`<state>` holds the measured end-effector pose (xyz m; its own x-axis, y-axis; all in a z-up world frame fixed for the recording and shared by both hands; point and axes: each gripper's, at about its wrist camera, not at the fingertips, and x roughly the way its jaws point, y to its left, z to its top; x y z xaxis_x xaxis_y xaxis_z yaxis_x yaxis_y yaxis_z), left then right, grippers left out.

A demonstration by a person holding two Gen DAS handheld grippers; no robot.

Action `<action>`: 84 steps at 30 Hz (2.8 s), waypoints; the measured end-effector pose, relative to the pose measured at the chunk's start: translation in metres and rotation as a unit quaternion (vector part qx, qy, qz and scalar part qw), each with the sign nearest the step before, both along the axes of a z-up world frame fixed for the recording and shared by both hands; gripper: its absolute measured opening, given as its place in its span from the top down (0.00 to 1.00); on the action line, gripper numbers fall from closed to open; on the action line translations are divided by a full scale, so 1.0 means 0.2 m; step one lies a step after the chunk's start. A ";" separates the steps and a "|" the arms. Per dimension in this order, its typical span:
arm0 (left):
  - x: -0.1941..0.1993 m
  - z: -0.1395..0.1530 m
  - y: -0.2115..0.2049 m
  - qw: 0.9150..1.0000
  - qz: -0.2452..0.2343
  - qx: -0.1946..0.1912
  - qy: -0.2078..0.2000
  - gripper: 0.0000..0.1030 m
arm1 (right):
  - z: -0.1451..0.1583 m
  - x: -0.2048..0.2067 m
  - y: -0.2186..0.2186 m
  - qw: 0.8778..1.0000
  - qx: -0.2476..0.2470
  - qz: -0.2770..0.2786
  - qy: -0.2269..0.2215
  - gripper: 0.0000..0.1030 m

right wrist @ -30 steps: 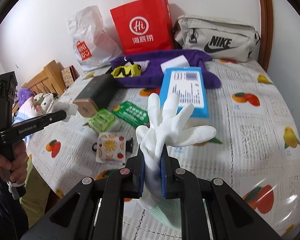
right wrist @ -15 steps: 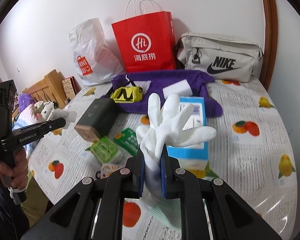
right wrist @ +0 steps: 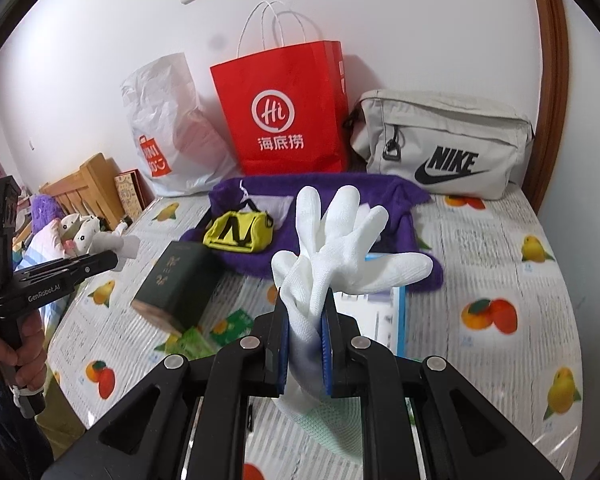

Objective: Organize soft objects
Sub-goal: 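Carry the tissue with the left gripper onto the purple towel while the right gripper carries the glove there, then open the left gripper to drop the tissue while the right gripper releases the glove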

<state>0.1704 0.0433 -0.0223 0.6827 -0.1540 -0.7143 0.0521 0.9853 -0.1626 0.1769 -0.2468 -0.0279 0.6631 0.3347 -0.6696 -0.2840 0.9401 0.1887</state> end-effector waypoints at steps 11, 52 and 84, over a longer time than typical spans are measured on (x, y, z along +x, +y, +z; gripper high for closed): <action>0.26 -0.04 -0.05 1.000 -0.001 0.007 0.015 0.87 | 0.03 0.32 -0.01 1.000 0.008 -0.001 -0.010 0.87; 1.08 -0.39 -0.09 0.996 0.001 -0.010 0.094 0.86 | -0.42 1.30 0.13 0.991 -0.026 0.067 0.109 0.84; 0.79 -0.15 -0.04 0.998 0.010 0.012 0.060 0.34 | -0.18 0.79 0.07 0.997 -0.014 0.048 0.065 0.46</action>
